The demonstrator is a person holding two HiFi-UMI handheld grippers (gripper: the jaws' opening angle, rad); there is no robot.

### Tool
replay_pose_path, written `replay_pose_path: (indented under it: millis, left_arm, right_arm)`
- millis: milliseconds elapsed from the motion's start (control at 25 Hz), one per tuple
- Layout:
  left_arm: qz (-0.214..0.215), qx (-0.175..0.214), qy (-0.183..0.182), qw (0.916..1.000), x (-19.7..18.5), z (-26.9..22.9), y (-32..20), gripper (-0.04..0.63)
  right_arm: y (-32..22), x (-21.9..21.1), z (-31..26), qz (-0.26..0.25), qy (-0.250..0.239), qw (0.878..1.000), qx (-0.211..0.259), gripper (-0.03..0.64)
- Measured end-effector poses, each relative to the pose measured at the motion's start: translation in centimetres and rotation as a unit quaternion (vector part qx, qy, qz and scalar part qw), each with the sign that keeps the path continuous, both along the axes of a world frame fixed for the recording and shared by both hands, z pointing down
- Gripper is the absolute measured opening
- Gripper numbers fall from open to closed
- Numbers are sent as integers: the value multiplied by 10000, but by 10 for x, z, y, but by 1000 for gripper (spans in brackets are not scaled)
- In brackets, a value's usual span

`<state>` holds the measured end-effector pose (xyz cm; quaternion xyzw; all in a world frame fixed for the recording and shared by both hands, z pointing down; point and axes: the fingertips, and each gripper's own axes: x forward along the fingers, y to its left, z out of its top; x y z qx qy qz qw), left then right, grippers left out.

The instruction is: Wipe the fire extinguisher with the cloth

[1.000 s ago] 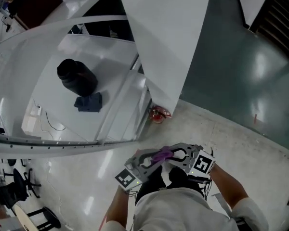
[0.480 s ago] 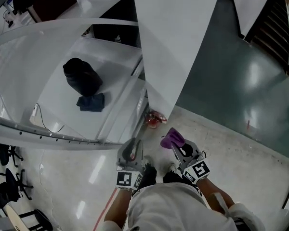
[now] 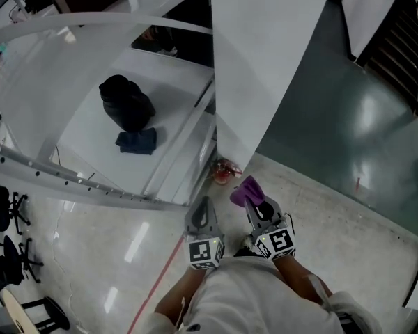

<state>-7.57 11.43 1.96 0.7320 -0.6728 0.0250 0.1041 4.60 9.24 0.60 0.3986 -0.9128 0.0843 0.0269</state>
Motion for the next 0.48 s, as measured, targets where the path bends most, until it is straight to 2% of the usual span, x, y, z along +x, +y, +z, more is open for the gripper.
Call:
replay_pose_path:
  millis: [480]
  left_arm:
    - [15,-237,-7,9997,-3,16,6,5]
  right_arm:
    - [3,-2,16,44,103,9999,-123,57]
